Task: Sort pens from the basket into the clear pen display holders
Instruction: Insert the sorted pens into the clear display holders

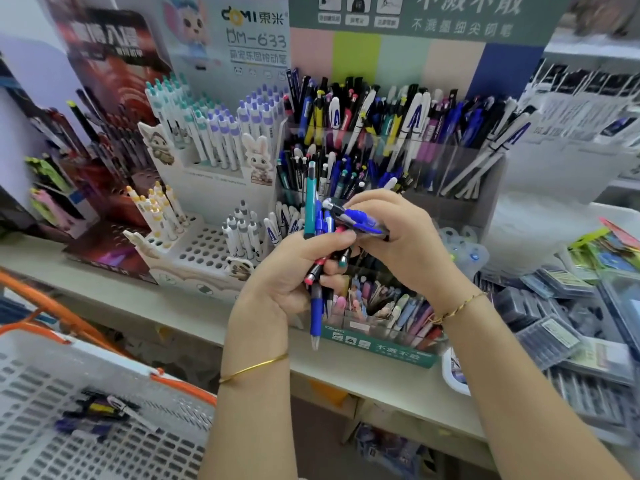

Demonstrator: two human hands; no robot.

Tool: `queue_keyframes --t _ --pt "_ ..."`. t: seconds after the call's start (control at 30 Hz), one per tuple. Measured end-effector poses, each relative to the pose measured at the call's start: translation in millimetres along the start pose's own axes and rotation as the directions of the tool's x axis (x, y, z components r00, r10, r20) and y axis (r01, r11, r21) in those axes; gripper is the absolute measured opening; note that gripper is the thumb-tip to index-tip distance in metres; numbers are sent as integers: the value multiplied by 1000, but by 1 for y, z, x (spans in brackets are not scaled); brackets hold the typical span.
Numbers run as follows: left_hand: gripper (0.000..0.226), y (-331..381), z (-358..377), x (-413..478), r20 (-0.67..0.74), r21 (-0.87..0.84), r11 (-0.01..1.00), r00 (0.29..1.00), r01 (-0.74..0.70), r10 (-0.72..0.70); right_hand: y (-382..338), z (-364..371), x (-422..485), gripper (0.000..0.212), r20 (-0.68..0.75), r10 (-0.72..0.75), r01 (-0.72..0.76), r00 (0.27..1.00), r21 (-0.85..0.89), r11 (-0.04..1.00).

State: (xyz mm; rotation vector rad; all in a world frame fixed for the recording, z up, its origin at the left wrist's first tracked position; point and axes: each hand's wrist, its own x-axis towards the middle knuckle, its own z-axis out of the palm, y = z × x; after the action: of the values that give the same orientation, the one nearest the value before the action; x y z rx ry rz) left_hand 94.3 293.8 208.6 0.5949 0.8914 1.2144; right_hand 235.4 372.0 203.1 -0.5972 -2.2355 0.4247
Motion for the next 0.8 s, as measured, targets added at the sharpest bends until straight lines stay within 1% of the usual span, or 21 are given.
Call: queue_keyframes --t 0.03,0.1,0.17,0.23,0.3,0.33,0.4,0.47,0.57,0.67,0.73,0.8 --pt "23 0 -1 -1 15 -28 1000 1000 2 -1 1 2 0 26 -63 -28 28 998 1 1000" --pt "22 0 -4 -1 21 -85 996 1000 -7 8 0 3 -1 20 -193 -56 53 980 -19 998" --pt "22 1 -6 -1 9 -115 993 999 -32 33 -2 3 -3 12 -256 -47 34 965 -56 998" --pt "24 2 -6 -1 -12 -114 991 998 -65 64 -6 4 -4 4 -281 36 -51 959 -47 998" --pt "21 2 -8 -1 -73 -69 992 993 -103 98 -10 3 -2 1 -295 168 -161 941 47 986" --pt "20 1 -8 -1 -104 -44 992 988 -118 113 -12 2 0 4 -281 228 -206 932 106 973" --pt "20 -1 -9 0 -148 -8 991 980 -133 130 -17 1 2 7 -195 313 -276 929 197 941" --pt "20 -2 -8 1 -175 49 991 976 -125 132 -19 2 3 10 -111 369 -334 923 246 910" --pt "22 -3 -7 1 -185 125 989 977 -83 105 -18 3 2 12 -65 419 -383 905 299 874" --pt "24 -1 -6 1 -173 135 990 983 -31 54 -13 1 1 8 -15 371 -353 929 275 894" --pt "26 0 -6 1 -156 132 991 988 2 19 -10 1 1 15 36 292 -293 956 208 933" --pt "27 1 -5 2 -145 122 992 989 20 -2 -8 2 2 23 74 242 -251 967 162 954"
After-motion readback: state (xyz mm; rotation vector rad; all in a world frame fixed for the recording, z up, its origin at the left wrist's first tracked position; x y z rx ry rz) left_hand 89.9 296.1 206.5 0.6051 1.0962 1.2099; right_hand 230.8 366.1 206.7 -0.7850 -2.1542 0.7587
